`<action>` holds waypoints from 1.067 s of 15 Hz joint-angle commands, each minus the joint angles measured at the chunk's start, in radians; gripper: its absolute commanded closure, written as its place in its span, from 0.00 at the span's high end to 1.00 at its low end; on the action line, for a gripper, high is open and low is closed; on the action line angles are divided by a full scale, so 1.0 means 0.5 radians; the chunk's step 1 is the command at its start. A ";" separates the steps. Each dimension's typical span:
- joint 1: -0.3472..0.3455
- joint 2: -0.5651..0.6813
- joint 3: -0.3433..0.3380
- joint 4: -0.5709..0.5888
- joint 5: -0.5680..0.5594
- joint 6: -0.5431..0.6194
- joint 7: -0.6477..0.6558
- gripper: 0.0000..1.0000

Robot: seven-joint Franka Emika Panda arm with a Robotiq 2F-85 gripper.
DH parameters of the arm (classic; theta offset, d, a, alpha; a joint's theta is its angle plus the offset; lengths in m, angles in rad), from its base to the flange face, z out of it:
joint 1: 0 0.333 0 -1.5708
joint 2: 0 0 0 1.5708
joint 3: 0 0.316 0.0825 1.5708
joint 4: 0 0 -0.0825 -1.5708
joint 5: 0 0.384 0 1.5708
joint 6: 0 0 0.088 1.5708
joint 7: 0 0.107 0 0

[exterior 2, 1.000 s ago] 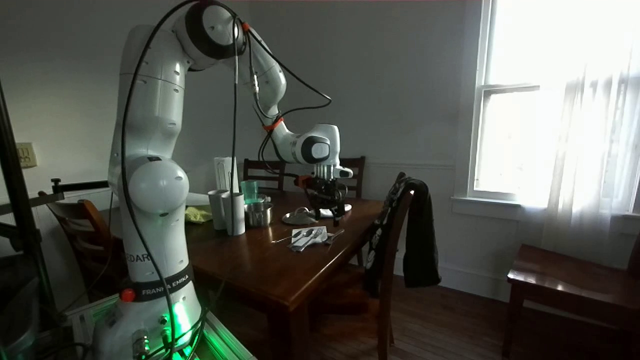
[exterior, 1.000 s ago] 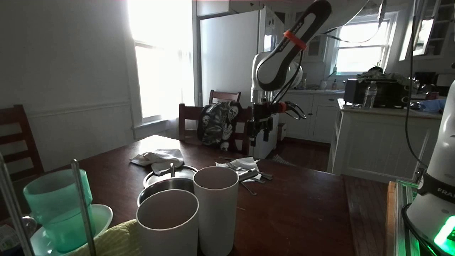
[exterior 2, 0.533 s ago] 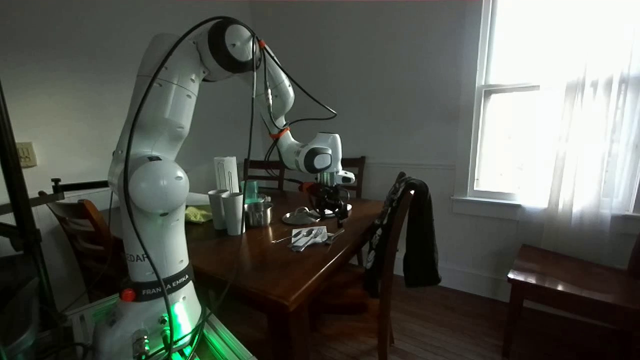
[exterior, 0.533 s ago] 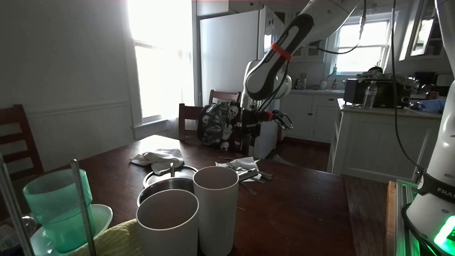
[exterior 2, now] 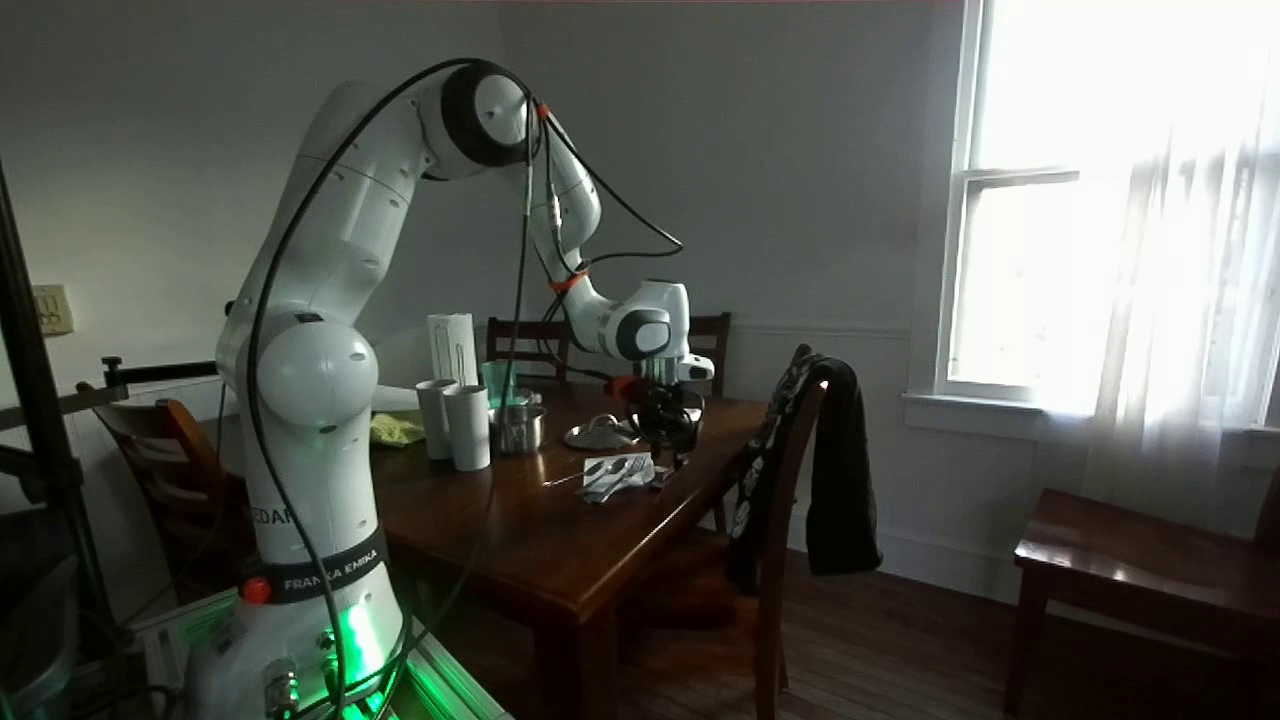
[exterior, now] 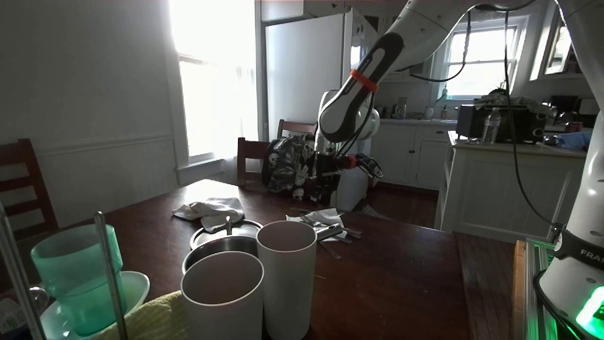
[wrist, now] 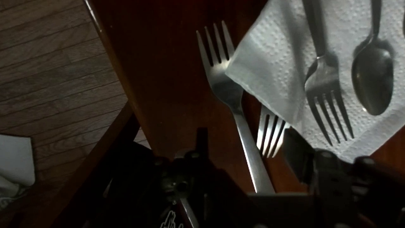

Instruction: Pick up the fork from the table and put it on the white serviette

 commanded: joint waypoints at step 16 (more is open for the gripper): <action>-0.047 0.156 0.004 0.139 -0.003 -0.034 -0.092 0.45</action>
